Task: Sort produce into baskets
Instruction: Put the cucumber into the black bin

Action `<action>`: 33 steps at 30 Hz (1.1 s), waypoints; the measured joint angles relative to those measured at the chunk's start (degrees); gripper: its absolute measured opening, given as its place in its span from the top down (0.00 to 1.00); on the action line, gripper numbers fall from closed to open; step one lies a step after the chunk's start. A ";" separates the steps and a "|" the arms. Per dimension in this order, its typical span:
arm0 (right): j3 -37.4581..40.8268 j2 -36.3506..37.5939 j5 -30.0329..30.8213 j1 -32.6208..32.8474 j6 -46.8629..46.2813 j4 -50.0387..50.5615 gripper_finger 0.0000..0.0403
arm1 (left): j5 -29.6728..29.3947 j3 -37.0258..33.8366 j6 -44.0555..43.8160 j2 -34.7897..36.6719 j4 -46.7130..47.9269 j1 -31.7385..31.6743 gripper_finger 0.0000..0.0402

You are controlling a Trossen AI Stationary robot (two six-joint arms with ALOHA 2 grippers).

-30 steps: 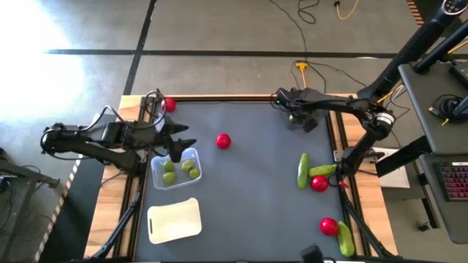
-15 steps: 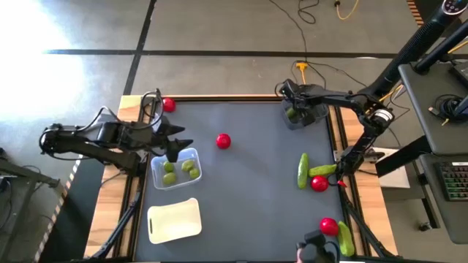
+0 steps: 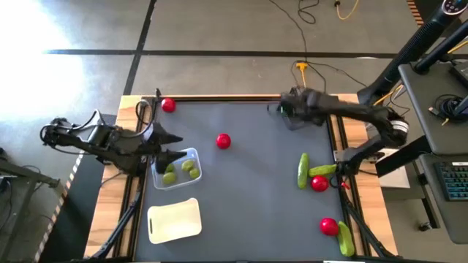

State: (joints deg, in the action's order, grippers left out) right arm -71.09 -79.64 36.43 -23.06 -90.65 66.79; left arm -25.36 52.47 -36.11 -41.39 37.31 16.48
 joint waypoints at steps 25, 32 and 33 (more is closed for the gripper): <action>26.35 -0.65 -31.19 22.73 -9.18 -13.17 0.25 | -6.38 -0.09 -1.04 -8.49 -5.13 15.36 0.19; 27.25 -1.42 -33.53 21.89 -8.64 -21.70 0.49 | -8.01 -0.11 -1.86 -7.86 -4.15 16.21 0.19; 27.23 -1.42 -33.97 21.89 -8.66 -22.83 0.54 | -8.38 -0.11 -1.67 -7.46 -3.97 16.19 0.19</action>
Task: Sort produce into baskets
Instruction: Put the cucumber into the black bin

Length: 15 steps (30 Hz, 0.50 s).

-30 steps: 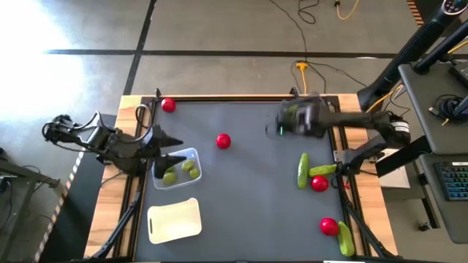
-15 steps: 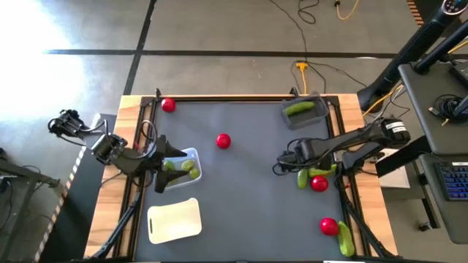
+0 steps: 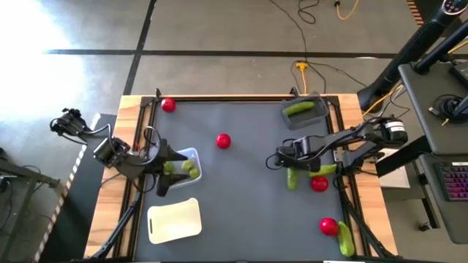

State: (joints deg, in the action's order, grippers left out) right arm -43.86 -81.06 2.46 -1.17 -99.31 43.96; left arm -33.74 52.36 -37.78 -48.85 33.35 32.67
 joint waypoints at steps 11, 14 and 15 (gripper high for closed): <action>-25.26 0.59 7.41 -15.67 44.26 16.02 0.63 | 5.45 0.00 3.63 5.95 4.09 0.02 0.19; -33.41 0.05 7.73 -24.49 68.33 16.99 0.63 | 9.28 0.00 2.13 6.68 4.74 0.04 0.19; -35.52 -0.23 8.15 -26.95 77.30 17.00 0.63 | 10.02 0.00 1.09 6.82 5.19 0.07 0.19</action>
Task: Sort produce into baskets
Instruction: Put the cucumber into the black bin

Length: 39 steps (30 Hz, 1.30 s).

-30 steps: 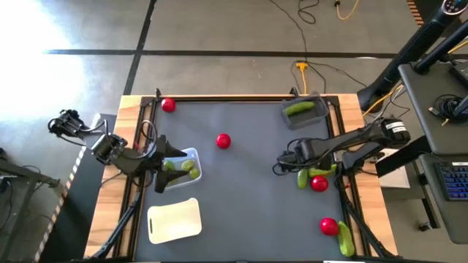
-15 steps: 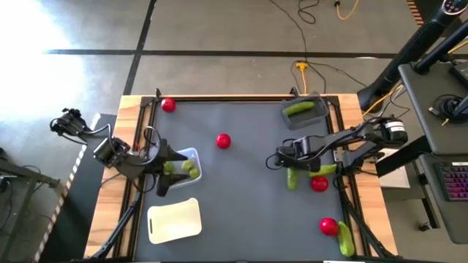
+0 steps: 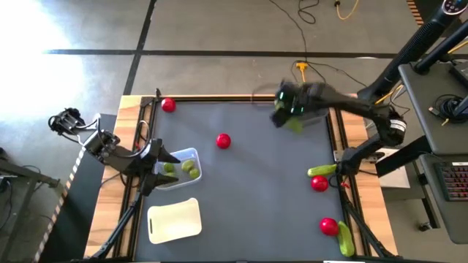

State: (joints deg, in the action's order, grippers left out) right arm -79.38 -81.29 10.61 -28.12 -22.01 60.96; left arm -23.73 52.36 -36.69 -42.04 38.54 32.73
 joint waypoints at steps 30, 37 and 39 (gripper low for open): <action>-1.30 -22.60 8.15 -16.28 73.73 6.10 0.33 | -7.87 0.00 -11.01 -0.68 2.81 0.09 0.19; -6.88 -13.44 6.92 -12.40 60.10 18.91 0.18 | -7.19 0.00 -10.36 0.17 3.99 0.09 0.19; -6.82 -9.38 3.17 -8.44 53.74 24.42 0.19 | -7.15 0.00 -8.93 -0.04 3.98 0.09 0.19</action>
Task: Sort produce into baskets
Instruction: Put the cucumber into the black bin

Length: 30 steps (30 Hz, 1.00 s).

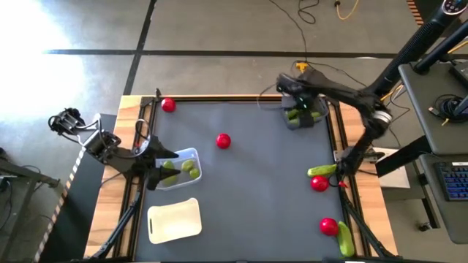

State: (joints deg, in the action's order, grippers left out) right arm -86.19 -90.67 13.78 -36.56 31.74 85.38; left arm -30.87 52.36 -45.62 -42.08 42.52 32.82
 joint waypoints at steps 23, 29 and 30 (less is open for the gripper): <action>37.38 12.64 -18.09 37.68 -28.97 -2.69 0.19 | 0.59 0.00 1.59 -1.74 -0.09 3.70 0.19; 37.80 8.51 -18.00 37.40 -28.04 -3.68 0.19 | 0.31 0.00 1.40 -3.54 -0.11 3.93 0.19; 37.79 7.63 -17.47 37.39 -28.00 -3.95 0.19 | 0.23 0.00 1.47 -3.87 -0.14 3.92 0.19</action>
State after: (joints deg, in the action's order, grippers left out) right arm -48.40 -83.04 -3.69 0.83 3.74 81.43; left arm -30.65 52.36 -44.15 -45.95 42.38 36.74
